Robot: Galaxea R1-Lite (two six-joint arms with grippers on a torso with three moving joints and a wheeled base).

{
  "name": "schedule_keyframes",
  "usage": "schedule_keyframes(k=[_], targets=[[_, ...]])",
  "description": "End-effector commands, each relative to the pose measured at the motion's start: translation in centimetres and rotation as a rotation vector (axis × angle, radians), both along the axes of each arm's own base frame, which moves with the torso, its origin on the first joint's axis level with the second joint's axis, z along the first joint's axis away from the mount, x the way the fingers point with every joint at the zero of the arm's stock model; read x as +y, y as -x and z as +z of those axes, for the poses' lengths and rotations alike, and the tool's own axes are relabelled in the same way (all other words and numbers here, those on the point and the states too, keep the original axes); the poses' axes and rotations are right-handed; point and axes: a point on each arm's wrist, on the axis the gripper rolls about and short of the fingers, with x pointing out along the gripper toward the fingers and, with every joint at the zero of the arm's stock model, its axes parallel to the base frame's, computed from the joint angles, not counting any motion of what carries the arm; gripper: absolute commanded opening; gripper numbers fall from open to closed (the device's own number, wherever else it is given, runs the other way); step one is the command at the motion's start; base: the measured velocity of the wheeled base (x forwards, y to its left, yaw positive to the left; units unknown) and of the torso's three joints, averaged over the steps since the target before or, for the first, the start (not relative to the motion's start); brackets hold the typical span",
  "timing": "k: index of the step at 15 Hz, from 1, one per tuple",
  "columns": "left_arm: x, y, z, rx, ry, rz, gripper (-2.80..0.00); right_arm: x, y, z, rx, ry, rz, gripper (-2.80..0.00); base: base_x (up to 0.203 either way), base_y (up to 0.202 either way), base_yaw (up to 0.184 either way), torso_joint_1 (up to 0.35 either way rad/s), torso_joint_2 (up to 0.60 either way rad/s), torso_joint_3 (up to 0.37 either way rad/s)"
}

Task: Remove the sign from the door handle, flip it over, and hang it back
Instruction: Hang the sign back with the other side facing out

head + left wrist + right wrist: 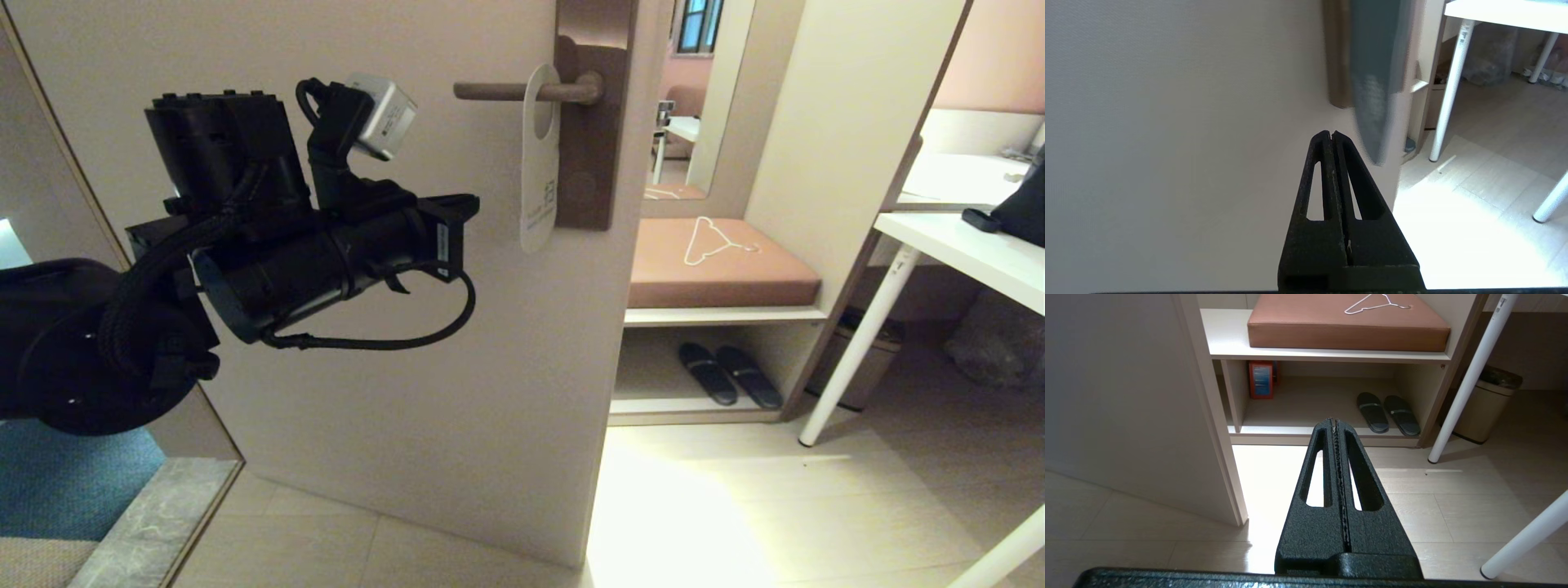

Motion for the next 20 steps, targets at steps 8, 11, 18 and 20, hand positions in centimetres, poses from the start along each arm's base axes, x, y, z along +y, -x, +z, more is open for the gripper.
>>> schedule_keyframes(k=[8,11,18,20], targets=[[-1.3,-5.2,1.6,-0.072,0.032,-0.012,-2.8,0.0,0.0,0.0,0.0,0.0,0.001,-2.8,0.0,0.0,0.0,0.0,0.0,0.0],[-2.7,-4.8,2.1,-0.074,0.03,-0.072,-2.8,0.0,0.0,0.0,0.001,0.0,0.001,-2.8,0.0,0.0,0.0,0.0,0.0,0.0],[-7.1,-2.5,2.8,-0.101,0.053,-0.198,-2.8,0.0,0.0,0.0,0.001,0.0,0.001,-2.8,0.0,0.0,0.0,0.0,0.0,0.0],[-8.4,-2.9,3.5,-0.133,0.074,-0.214,-2.8,0.0,0.0,0.0,0.001,0.0,0.001,-2.8,0.0,0.0,0.0,0.0,0.0,0.0]])
